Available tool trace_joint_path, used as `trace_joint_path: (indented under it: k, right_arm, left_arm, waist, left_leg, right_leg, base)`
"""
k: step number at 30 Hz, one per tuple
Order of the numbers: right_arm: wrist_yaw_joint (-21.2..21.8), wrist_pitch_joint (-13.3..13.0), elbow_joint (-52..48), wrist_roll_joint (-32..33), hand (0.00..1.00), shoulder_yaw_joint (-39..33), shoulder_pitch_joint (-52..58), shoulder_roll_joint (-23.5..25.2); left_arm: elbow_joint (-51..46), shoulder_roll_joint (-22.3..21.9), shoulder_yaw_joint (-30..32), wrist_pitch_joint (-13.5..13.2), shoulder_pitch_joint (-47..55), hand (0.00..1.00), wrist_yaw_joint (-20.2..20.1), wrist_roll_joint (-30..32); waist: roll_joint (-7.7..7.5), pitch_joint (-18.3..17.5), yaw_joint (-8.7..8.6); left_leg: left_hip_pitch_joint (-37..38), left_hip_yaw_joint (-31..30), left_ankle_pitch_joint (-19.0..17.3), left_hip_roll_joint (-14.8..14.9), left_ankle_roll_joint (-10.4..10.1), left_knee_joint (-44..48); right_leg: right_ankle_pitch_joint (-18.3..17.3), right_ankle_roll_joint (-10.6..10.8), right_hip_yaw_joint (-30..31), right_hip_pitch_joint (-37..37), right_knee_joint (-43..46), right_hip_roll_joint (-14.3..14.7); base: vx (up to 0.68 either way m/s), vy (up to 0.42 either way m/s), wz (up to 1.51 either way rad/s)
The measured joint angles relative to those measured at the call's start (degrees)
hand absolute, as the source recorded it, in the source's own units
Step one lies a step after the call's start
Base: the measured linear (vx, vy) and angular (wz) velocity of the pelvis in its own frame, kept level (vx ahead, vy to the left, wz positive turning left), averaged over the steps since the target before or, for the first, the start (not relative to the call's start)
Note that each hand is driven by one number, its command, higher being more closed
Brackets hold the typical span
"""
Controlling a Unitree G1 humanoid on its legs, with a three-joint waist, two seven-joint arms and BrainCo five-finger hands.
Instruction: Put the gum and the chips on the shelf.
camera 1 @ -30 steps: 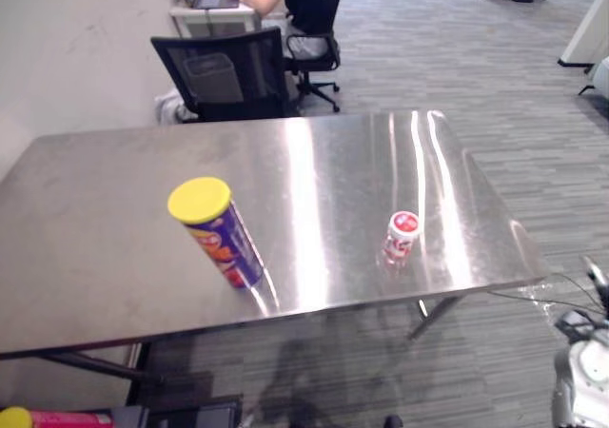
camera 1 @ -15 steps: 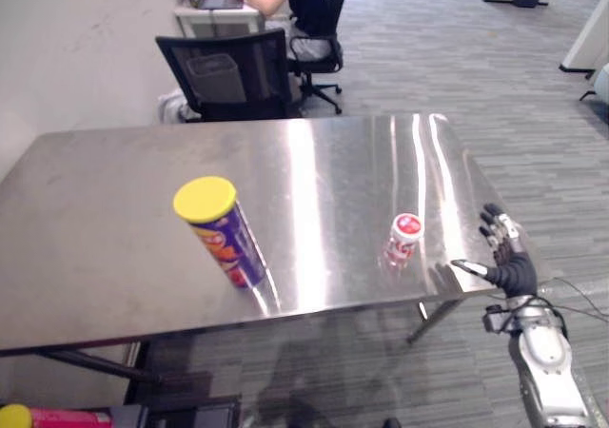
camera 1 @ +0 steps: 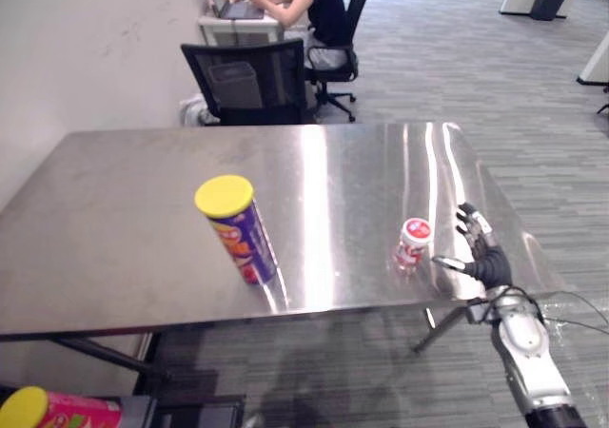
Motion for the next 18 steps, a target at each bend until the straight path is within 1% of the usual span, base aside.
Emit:
trace_joint_path:
  k: [5,11,15,18]
  right_arm:
    - [-1.66,-0.03,4.08,-0.24,0.0,0.33,-2.67,0.04]
    - [-1.8,-0.16,6.53,-1.06,0.0,0.6,-4.23,0.09]
    - [-1.33,-0.16,6.62,-1.03,0.0,1.34,-5.21,0.26]
    - [0.23,-0.16,6.62,-0.94,0.0,1.52,-5.83,0.27]
  left_arm:
    - [-0.15,-0.13,0.12,-0.01,-0.01,0.0,0.04,-0.02]
    - [-0.18,-0.28,0.08,-0.27,-0.01,0.0,-0.12,0.01]
    - [-0.3,-0.42,0.08,-0.27,-0.02,0.0,-0.12,0.01]
    - [-1.28,-0.78,0.11,-0.18,0.07,0.0,-0.1,0.02]
  waist:
    - [0.13,-0.05,0.19]
    - [0.46,0.06,0.34]
    - [0.72,0.18,0.52]
    - [1.07,0.41,1.26]
  left_leg:
    - [-0.54,-0.98,0.29,-0.02,0.14,0.0]
    - [-0.59,-1.74,0.38,-0.07,0.18,0.01]
    - [-0.59,-1.78,0.39,-0.08,0.18,0.01]
    - [-0.58,-1.8,0.4,-0.08,0.19,0.0]
  right_leg:
    - [0.01,0.0,-1.05,0.17,-0.15,0.0]
    - [0.01,0.01,-2.0,0.73,-0.28,-0.07]
    - [0.01,0.01,-2.1,0.78,-0.27,-0.1]
    - [0.01,0.01,-2.13,0.81,-0.26,-0.11]
  base:
    - [0.0,-0.015,0.11]
    - [0.0,-0.011,0.07]
    - [0.0,0.0,0.0]
    - [0.0,0.0,0.0]
